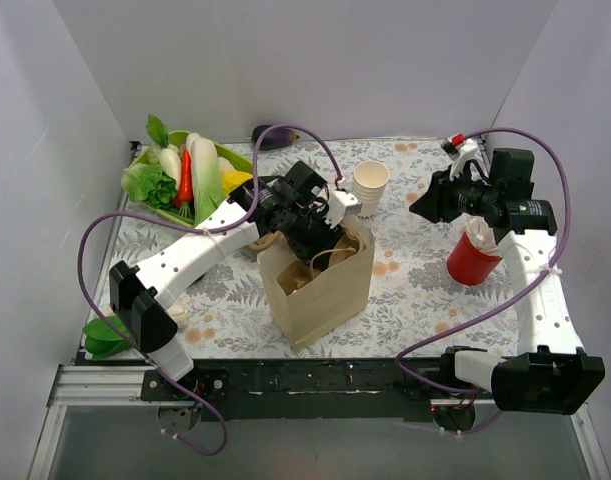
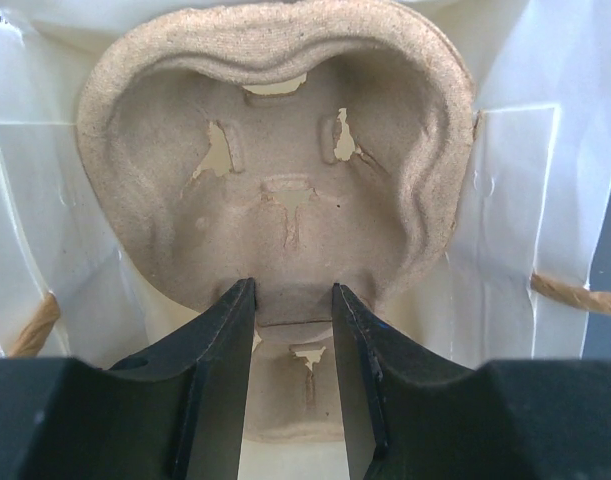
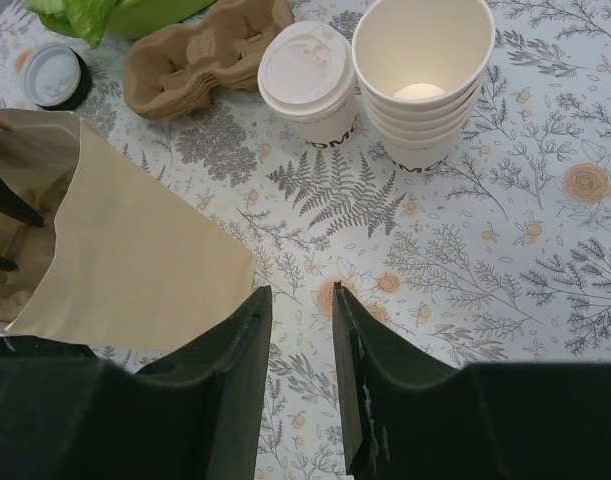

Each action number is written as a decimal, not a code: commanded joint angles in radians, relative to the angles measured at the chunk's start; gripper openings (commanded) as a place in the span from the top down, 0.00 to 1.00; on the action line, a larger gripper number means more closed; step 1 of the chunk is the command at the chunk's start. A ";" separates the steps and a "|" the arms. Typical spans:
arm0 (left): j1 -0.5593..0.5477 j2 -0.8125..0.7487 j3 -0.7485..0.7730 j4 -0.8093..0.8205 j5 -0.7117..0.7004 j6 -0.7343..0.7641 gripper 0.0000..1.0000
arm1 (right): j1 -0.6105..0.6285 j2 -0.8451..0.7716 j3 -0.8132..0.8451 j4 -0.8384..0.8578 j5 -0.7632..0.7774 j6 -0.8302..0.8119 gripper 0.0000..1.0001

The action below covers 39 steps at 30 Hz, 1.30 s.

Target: Pack the takeout coffee

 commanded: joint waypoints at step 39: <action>-0.118 0.071 -0.004 -0.286 -0.107 0.163 1.00 | -0.002 -0.137 -0.102 -0.012 -0.025 -0.006 0.61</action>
